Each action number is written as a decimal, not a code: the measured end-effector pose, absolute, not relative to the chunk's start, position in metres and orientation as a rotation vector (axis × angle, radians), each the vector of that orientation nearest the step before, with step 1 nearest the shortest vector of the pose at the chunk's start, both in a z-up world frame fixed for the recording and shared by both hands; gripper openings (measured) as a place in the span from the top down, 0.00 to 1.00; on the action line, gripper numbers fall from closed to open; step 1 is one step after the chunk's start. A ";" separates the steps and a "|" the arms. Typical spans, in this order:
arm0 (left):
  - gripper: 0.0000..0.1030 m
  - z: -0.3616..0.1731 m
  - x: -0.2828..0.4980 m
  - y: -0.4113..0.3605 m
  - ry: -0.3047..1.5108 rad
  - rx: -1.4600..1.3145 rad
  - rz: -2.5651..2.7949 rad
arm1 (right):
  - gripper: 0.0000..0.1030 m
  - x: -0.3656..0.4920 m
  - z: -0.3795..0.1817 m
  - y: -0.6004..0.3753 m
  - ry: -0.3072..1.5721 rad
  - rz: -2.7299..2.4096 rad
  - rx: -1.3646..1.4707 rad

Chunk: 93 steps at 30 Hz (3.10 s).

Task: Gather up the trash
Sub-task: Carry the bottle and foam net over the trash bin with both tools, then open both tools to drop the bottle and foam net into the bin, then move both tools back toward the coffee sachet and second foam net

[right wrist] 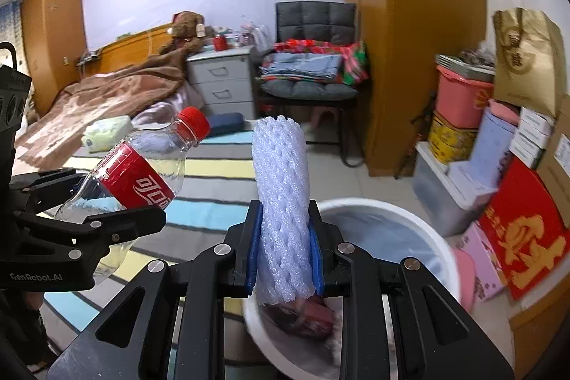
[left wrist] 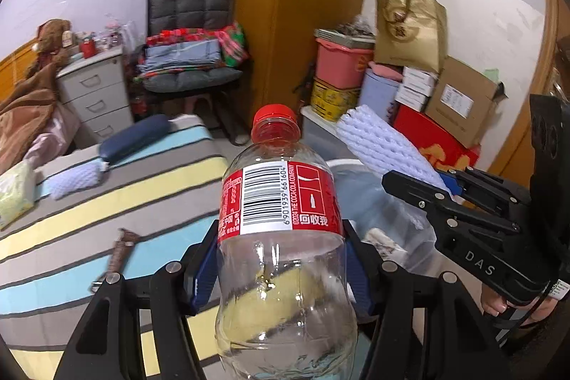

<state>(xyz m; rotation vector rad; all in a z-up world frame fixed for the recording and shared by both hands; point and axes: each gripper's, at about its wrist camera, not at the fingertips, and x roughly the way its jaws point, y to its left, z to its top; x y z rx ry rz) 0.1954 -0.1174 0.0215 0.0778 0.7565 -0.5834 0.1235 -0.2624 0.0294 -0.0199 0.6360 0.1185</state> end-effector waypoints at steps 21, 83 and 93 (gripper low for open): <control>0.40 -0.022 0.198 -0.222 0.868 0.140 -0.711 | 0.77 0.110 -0.010 -0.331 0.791 -0.038 0.060; 0.34 0.006 0.210 -0.075 0.754 -0.002 -0.446 | 0.51 0.121 0.006 -0.278 0.709 0.061 0.040; 0.34 -0.016 0.227 -0.004 0.807 0.019 -0.308 | 0.51 0.140 -0.002 -0.240 0.720 0.164 0.023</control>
